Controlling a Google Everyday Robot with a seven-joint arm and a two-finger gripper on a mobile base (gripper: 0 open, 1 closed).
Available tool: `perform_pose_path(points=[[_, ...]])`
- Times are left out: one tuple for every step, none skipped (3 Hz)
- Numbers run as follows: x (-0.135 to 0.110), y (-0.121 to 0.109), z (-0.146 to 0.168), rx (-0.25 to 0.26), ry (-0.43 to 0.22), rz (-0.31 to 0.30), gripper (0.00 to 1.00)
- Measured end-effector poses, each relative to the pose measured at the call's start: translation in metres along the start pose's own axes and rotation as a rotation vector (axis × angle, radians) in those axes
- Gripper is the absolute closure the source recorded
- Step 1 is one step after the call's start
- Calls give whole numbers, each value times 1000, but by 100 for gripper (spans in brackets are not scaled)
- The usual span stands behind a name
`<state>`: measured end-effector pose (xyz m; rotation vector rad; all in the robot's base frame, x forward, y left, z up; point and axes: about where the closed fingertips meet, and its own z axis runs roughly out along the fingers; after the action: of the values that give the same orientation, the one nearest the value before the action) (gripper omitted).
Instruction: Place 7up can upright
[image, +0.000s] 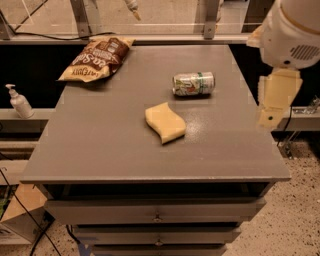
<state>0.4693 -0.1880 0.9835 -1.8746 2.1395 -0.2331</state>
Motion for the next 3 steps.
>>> perform_pose_path(points=[[-4, -3, 1, 6, 3, -11, 0], [-5, -6, 9, -22, -37, 4, 0], [-21, -13, 27, -49, -108, -7, 0]])
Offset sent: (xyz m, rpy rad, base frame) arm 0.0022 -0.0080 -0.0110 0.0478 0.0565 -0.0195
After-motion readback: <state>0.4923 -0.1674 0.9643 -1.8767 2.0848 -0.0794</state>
